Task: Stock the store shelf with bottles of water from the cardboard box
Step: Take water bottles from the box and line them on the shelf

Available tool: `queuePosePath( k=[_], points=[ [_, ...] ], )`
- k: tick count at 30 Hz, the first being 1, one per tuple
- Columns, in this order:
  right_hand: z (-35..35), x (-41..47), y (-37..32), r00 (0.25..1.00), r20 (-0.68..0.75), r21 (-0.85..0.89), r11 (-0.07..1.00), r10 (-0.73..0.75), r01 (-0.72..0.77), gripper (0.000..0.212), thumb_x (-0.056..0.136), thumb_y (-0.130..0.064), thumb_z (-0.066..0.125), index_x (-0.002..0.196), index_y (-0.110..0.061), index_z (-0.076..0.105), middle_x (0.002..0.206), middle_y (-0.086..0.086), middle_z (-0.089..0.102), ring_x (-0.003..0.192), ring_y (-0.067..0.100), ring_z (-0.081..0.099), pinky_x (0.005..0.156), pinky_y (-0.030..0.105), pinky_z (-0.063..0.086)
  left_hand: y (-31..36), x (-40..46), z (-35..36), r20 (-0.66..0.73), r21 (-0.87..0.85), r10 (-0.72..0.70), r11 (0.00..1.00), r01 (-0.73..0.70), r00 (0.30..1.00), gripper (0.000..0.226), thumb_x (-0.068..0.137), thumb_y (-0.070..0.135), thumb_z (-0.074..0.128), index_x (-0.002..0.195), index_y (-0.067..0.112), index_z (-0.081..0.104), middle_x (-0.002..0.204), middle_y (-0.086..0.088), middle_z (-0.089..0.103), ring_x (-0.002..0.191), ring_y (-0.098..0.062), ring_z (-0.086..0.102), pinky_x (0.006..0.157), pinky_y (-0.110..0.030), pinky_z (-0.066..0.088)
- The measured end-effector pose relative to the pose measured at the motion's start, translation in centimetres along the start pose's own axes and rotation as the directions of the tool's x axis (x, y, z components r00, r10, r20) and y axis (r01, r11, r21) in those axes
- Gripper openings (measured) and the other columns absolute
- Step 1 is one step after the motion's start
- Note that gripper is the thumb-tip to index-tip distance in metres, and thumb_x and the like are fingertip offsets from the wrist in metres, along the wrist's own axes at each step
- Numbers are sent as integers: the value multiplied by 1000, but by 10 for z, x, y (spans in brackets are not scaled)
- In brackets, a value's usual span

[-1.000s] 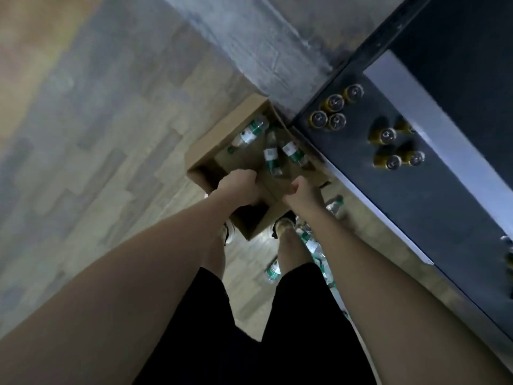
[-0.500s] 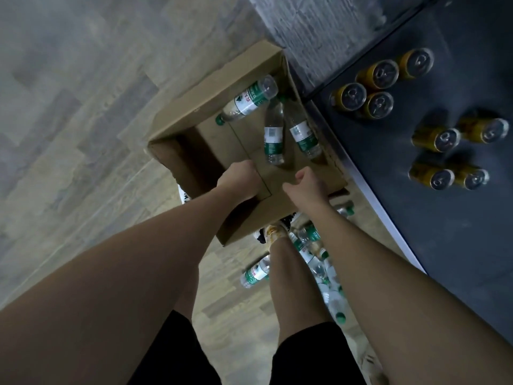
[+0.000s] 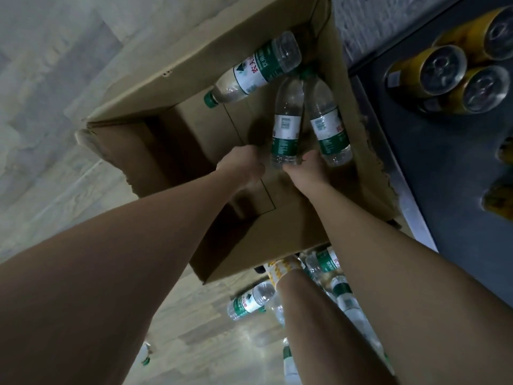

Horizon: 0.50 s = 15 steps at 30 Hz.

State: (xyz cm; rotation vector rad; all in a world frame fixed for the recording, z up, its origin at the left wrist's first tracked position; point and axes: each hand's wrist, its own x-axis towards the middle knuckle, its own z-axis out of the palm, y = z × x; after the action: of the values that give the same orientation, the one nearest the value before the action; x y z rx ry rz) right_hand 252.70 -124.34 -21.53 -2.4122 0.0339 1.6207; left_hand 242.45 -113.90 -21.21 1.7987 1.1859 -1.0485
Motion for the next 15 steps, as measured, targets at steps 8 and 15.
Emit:
queuePosePath(
  k=[8,15],
  points=[
    [54,67,-2,993,-118,40,999,-2,7,85,77,-43,79,143,-13,34,139,10,47,124,30,52,98,45,49,-22,51,32,5,-45,-8,999,9,1000,26,91,29,52,113,16,59,104,-6,61,91,-23,56,77,-37,51],
    [44,9,1,974,189,189,969,126,-162,60,78,-35,75,131,-24,49,104,-3,62,95,17,66,86,37,58,-44,-2,36,61,20,-33,999,32,998,26,92,21,49,116,14,57,104,-6,61,89,-25,58,70,-34,48]
  ],
)
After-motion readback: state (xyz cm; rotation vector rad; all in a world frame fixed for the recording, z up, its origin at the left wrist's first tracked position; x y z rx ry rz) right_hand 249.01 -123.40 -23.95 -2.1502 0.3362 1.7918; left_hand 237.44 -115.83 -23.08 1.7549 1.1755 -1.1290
